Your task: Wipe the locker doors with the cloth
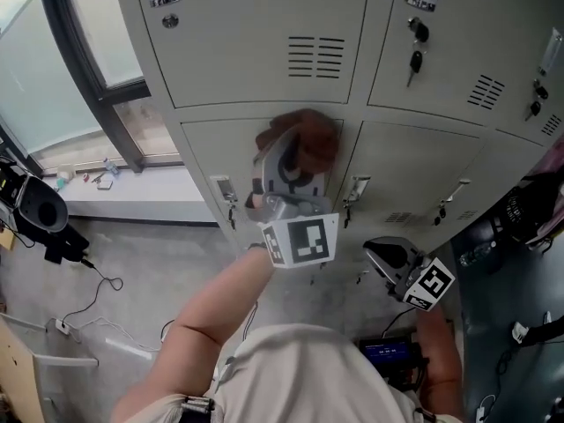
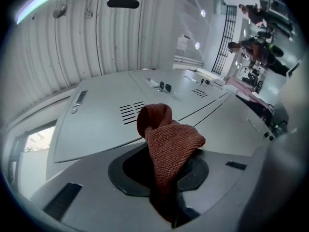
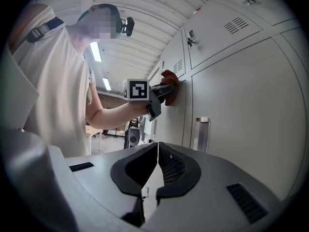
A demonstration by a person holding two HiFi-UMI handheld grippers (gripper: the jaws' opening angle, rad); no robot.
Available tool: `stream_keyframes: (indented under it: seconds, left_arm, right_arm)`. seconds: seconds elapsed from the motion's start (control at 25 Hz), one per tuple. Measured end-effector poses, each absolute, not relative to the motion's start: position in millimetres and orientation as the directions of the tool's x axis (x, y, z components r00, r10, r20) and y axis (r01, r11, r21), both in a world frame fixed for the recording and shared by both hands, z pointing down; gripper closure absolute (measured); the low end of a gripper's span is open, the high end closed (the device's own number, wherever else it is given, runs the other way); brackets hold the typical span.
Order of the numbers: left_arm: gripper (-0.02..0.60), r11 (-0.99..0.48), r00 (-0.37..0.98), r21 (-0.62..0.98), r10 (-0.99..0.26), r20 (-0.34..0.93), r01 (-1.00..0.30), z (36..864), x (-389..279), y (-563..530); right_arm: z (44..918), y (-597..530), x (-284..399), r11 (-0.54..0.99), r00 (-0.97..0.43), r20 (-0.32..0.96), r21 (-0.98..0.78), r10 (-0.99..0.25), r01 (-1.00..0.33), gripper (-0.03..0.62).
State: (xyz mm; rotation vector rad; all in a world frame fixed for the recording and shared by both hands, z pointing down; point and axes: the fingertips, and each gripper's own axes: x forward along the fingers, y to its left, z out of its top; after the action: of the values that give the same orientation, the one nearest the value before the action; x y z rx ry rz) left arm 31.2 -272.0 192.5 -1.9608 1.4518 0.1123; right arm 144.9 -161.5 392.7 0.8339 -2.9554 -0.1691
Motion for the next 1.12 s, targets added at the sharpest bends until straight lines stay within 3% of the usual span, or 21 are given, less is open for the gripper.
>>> stream_keyframes:
  seconds: [0.32, 0.6, 0.92, 1.12]
  left_arm:
    - [0.509, -0.303, 0.612, -0.713, -0.759, -0.221, -0.633, 239.6, 126.5, -265.5]
    - [0.509, -0.145, 0.575, -0.868, -0.798, -0.181, -0.475, 276.0, 55.2, -271.7]
    - [0.509, 0.014, 0.321, -0.765, -0.903, -0.286, -0.644, 265.4, -95.9, -283.5]
    - [0.509, 0.109, 0.083, -0.554, -0.947, -0.310, -0.825, 272.5, -188.1, -289.4]
  right_arm:
    - [398.7, -157.3, 154.0, 0.837, -0.839, 0.033, 0.100, -0.543, -0.538, 0.576]
    - [399.3, -161.4, 147.3, 0.843, -0.845, 0.022, 0.089, -0.535, -0.531, 0.576]
    - [405.2, -162.8, 116.1, 0.877, -0.878, 0.031, 0.089, -0.477, -0.473, 0.576]
    - [403.1, -168.9, 110.1, 0.879, -0.880, 0.034, 0.081, -0.474, -0.470, 0.576]
